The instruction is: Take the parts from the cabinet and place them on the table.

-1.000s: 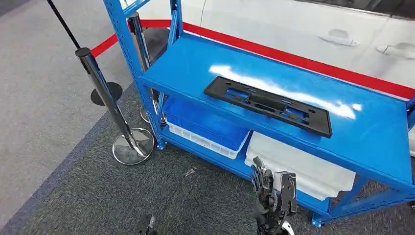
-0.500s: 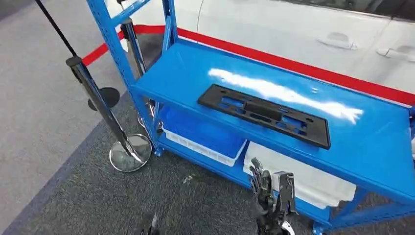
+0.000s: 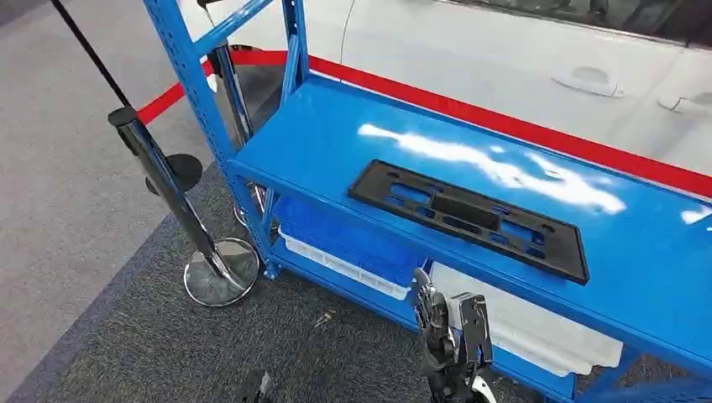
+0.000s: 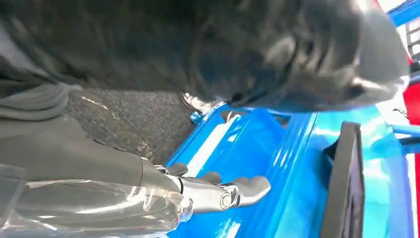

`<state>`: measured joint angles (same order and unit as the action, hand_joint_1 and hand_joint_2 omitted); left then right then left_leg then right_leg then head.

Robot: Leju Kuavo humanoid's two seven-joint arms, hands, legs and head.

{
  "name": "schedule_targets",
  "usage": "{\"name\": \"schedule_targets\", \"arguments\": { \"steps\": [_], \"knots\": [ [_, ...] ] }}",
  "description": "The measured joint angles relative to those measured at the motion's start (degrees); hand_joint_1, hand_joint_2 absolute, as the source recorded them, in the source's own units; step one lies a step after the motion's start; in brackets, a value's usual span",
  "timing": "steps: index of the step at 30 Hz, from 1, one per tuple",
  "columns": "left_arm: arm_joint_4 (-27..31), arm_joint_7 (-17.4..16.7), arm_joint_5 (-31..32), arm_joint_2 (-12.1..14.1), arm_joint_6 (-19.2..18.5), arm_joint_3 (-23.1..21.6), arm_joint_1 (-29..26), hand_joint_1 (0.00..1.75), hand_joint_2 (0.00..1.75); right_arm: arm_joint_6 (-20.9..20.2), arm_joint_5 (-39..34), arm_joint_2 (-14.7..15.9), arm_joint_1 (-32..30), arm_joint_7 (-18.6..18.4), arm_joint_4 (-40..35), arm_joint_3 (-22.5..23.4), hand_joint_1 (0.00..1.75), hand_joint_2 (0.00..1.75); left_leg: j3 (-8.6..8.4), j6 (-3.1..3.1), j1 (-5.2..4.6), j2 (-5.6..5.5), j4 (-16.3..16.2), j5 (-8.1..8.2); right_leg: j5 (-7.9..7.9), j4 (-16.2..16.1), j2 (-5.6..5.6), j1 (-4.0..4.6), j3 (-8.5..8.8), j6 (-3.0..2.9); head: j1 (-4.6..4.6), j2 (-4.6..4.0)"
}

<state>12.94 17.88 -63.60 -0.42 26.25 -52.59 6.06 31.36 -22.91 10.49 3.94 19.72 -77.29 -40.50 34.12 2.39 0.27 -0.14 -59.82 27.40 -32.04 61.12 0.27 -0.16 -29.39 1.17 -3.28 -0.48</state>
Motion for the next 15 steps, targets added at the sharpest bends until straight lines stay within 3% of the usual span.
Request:
{"name": "schedule_targets", "arguments": {
  "steps": [3, 4, 5, 6, 8, 9, 10, 11, 12, 15],
  "knots": [
    [0.00, 0.00, 0.00, 0.00, 0.00, -0.04, 0.27, 0.00, 0.00, 0.11, 0.07, 0.00, 0.19, -0.02, -0.11, -0.48, 0.00, 0.00, -0.92, 0.56, -0.03, -0.02, 0.24, 0.74, -4.51, 12.64, -0.04, 0.00, -7.64, 0.52, 0.02, -0.02],
    [0.00, -0.02, 0.00, 0.00, 0.00, -0.04, 0.23, 0.00, 0.00, 0.15, 0.07, 0.00, 0.06, -0.04, -0.11, -0.66, 0.00, 0.00, -1.29, 0.59, -0.06, -0.03, 0.24, 1.09, -5.04, 15.65, -0.04, 0.00, -10.11, 0.52, 0.04, -0.02],
    [0.00, -0.02, 0.00, 0.00, 0.00, -0.04, 0.16, 0.00, 0.00, 0.26, 0.09, 0.00, -0.06, -0.11, -0.11, -0.85, 0.00, 0.00, -1.82, 0.55, -0.07, -0.07, 0.24, 1.48, -4.06, 15.91, -0.04, -0.02, -11.27, 0.52, 0.00, -0.02],
    [-0.02, -0.04, 0.02, 0.00, 0.00, -0.04, 0.10, 0.00, 0.00, 0.46, 0.13, 0.00, -0.05, -0.22, -0.11, -0.94, 0.00, 0.00, -2.47, 0.52, -0.08, -0.16, 0.24, 1.89, -1.60, 13.63, -0.04, 0.00, -11.11, 0.41, 0.02, 0.00],
    [0.00, -0.20, 0.15, -0.02, -0.07, -0.07, 0.09, 0.00, 0.00, 0.50, 0.13, 0.00, -0.03, -0.46, -0.28, -1.03, 0.00, 0.00, -4.02, 0.29, -0.08, -0.29, 0.25, 2.89, 5.45, 4.62, -0.02, 0.06, -8.47, -0.09, 0.05, -0.02],
    [0.00, -0.24, 0.28, -0.09, -0.22, -0.09, -0.02, 0.00, 0.00, 0.50, 0.15, 0.02, 0.01, -0.46, -0.35, -1.09, 0.00, 0.00, -3.81, 0.14, -0.01, -0.32, 0.46, 3.38, 7.78, 0.74, -0.01, 0.21, -7.65, -0.48, 0.11, 0.00],
    [-0.02, -0.35, 0.46, -0.13, -0.28, -0.13, 0.19, 0.00, 0.00, 0.39, 0.17, 0.04, 0.01, -0.48, -0.31, -1.14, 0.00, 0.00, -4.67, -0.08, -0.08, -0.42, 0.38, 3.50, 4.85, 1.27, -0.05, 0.60, -8.10, -0.65, -0.11, -0.02],
    [-0.02, -0.42, 0.59, -0.13, -0.31, -0.15, 0.38, 0.00, 0.00, 0.13, 0.22, 0.04, 0.05, -0.48, -0.48, -1.22, 0.00, 0.00, -4.12, -0.52, -0.18, -0.52, 0.37, 3.81, 4.47, -0.47, -0.10, 0.79, -7.53, -1.04, 0.20, 0.00],
    [0.00, -0.55, 0.63, -0.13, -0.37, -0.20, 0.38, 0.00, 0.00, -0.04, 0.28, 0.07, -0.10, -0.46, -0.79, -1.27, 0.00, 0.00, -4.69, -0.90, -0.24, -0.42, 0.31, 4.00, 6.77, -0.46, -0.04, 0.78, -7.51, -1.19, -0.13, -0.02],
    [0.00, -0.90, 0.87, -0.13, -0.46, -0.39, 0.30, 0.00, 0.00, -0.55, 0.55, 0.07, 0.22, -0.20, -1.33, -1.31, 0.00, 0.00, -5.09, -1.54, -0.13, -0.18, -0.61, 5.02, 6.55, -1.71, 0.31, 0.21, -5.81, -2.00, 0.05, -0.02]
  ]
}}
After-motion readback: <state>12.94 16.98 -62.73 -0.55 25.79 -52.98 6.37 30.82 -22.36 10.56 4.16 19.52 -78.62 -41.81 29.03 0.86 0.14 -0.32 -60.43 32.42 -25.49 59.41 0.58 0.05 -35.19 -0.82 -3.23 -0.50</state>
